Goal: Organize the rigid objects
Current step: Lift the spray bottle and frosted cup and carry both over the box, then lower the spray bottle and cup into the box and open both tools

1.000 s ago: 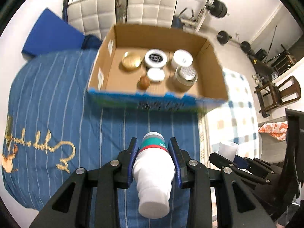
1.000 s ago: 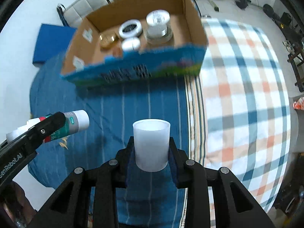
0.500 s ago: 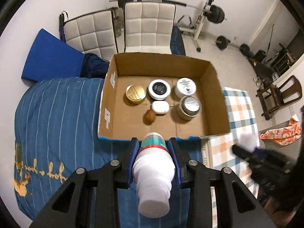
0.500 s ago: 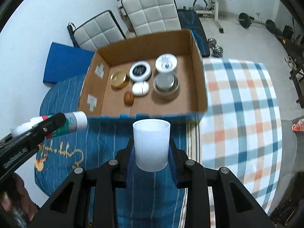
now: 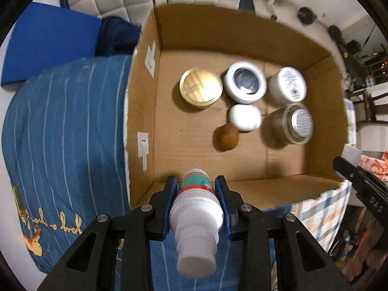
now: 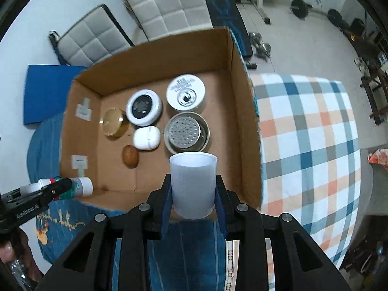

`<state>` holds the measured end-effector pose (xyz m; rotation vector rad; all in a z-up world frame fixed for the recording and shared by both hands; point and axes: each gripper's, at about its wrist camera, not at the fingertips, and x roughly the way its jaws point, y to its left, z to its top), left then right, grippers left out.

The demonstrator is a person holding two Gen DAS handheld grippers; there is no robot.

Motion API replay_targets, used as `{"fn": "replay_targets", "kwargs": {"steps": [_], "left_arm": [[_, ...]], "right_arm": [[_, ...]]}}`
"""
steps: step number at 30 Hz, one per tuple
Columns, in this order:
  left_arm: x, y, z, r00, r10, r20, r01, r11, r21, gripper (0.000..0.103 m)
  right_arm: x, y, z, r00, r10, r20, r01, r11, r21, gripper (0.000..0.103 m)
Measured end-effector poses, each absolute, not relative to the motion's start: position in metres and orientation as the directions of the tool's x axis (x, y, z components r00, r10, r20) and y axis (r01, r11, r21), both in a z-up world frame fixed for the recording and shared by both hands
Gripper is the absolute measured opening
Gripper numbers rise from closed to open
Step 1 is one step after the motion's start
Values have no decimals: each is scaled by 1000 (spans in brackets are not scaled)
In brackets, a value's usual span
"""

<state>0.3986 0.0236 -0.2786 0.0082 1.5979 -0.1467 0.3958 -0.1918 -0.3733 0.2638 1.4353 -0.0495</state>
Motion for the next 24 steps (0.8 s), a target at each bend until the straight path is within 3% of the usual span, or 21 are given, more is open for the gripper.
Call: {"fn": "replay_targets", "kwargs": {"steps": [11,24], "left_arm": [[435,15,-343,-132,-15,-991,91,996,-27,30],[450,18,-373,-153,-1,-988,62,998,-10,29]], "right_arm": [[419,-186,-413,31,42,-999,201,978,48,34],[430,-184,-436,-62,18,-998,196,981,5,34]]}}
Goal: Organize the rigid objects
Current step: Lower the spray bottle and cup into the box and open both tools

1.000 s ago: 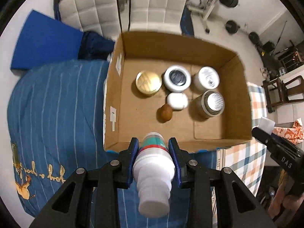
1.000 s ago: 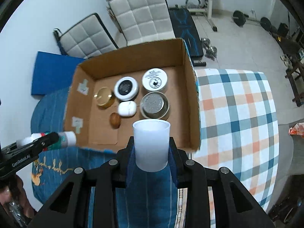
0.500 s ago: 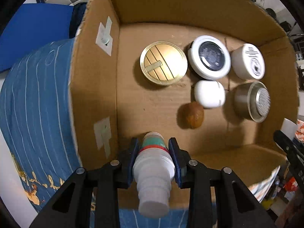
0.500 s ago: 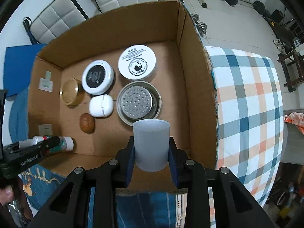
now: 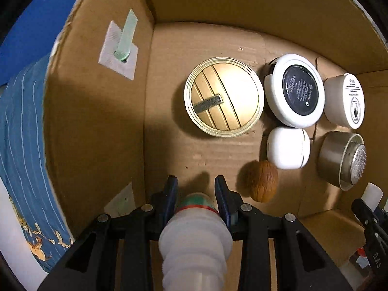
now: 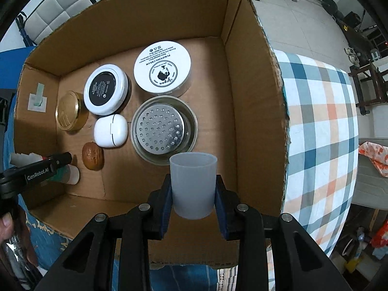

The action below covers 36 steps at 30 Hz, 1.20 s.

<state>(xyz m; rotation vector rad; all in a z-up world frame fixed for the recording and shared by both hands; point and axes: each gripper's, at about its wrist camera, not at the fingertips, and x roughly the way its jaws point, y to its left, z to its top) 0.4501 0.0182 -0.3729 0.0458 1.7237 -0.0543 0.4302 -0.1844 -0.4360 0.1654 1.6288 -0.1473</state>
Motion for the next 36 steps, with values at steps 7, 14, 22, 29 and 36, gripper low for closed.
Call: {"fn": "replay_targets", "kwargs": {"steps": [7,14,22,29,36], "left_arm": [[466,17,-382,-171,12,-985,62,998,1,29],[472,26,-384,-209,-18,-978,32,999,-25,31],[458,30,-375,-215,-52,-975,1,999,-53,38],[446,30,-364,-170,-73,-983,-23,997,-70,41],[421,11,-345,-102,-57,-993,20,998,-59,76]], "right_arm": [[434,-186,-447,-113,7,-994,191,981,-15,34],[431,-187,-457,-143,39,-989,193,981,11,34],[428,-189,-471,-171,57,-984,192,981,24,34],[426,-190,-476,-169,71,-983,186,982,39,34],[426,-184,-473,-160,87,-983,183,982,57,35]]}}
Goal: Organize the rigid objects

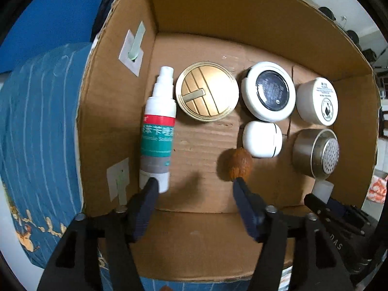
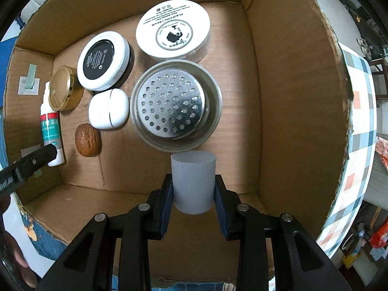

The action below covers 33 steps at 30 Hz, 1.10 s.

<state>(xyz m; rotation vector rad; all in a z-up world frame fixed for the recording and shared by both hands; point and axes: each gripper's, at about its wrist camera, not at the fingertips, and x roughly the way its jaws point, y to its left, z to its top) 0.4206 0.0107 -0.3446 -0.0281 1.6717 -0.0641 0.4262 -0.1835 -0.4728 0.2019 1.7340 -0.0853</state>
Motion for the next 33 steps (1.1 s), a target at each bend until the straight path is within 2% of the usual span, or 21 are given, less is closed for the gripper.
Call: {"fn": "replay_targets", "kwargs": {"steps": [2,6,8,9,15,22,26,33], "left_arm": [[423,11,-333,-75,-42,-996,45,998,-46,90],[420,4,-323,-42,-42,-998,57,997,-44,91],[416,5,-315,-28,-42,-999,55,998,-43,91],[413,7,-312,-19,-41,-999,53,998,-42,91],[395,23,-292,28,-32,-999,46,998,-31,92],[391,9,-271,97,-1,-995,76,997,6,92],[386,4,-267,122,-1,-992,80,997,9,92],[374,2,-241,162,-20,-987,69,998,-9,92]], "right_arm": [[423,-183,-472,-161,86,-983,178,982,57,35],[418,-176,-470,-152,89,-984,177,982,62,38],[417,-174,-467,-138,93,-986,181,981,68,53],[419,-171,-466,-127,98,-987,182,980,74,57],[420,-167,-450,-98,106,-989,181,980,87,62],[416,-159,-419,-3,68,-998,137,988,67,94],[413,-156,-405,33,53,-998,118,991,57,103],[402,-158,-389,73,44,-996,108,993,52,103]]}}
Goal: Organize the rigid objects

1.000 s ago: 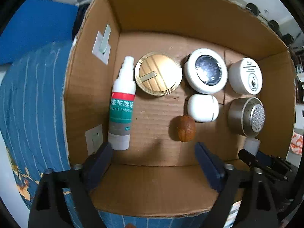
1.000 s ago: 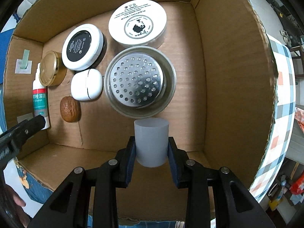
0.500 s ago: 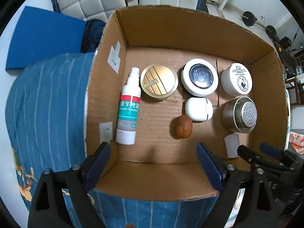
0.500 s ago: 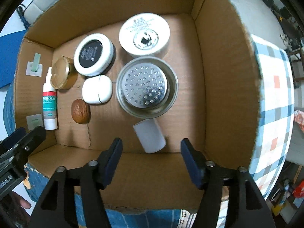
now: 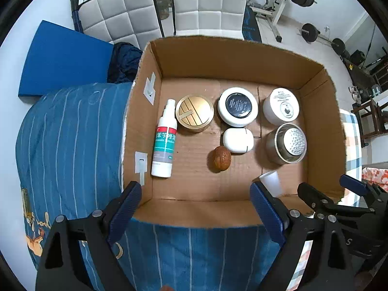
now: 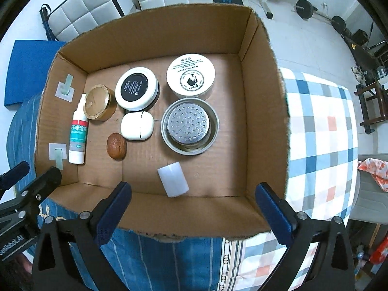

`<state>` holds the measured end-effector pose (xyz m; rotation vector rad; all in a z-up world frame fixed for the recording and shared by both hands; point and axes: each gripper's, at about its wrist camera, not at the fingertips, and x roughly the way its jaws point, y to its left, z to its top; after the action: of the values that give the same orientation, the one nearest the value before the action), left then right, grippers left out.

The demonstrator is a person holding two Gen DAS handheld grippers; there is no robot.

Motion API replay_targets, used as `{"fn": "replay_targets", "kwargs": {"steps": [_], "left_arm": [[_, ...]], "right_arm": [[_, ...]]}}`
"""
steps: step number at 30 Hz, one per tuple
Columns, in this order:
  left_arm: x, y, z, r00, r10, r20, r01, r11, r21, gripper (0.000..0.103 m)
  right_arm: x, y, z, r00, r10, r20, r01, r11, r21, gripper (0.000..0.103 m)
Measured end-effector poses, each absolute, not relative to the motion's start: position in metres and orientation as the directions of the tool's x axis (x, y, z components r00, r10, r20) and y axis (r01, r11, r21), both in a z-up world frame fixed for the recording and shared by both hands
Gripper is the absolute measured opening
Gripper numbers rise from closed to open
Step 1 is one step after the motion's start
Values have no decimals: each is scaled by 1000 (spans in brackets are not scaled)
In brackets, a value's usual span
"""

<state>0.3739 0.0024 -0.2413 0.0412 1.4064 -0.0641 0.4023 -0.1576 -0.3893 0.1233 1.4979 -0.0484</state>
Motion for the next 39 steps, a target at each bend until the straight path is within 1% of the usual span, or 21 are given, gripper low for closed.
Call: {"fn": "replay_targets", "kwargs": {"steps": [5,14,22,27,33,39], "left_arm": [[356,2,-216,199,-36,-979,63,998,-24,92],[291,-3,-130,356,-37,-934,64,998,-16,92],[238,-1,-67,428,-34,-903,51,999,-13,92],[214,-2,-39,445,-52,-894,42,998,-37,92],[186,-2,-12,476,-66,-877,36,998,-56,92],[158,-3,14,517,-46,-855,50,998,-24,92]], "right_arm": [[386,-165,-369,110,63,-992,103,992,75,103],[327,-165,-280,245,43,-969,52,997,58,103],[262,-170,-208,296,91,-951,31,994,105,103],[230,-174,-169,320,126,-939,29,989,142,103],[200,-173,-132,365,129,-922,14,989,144,103],[173,-173,-101,412,117,-904,-4,992,126,103]]}}
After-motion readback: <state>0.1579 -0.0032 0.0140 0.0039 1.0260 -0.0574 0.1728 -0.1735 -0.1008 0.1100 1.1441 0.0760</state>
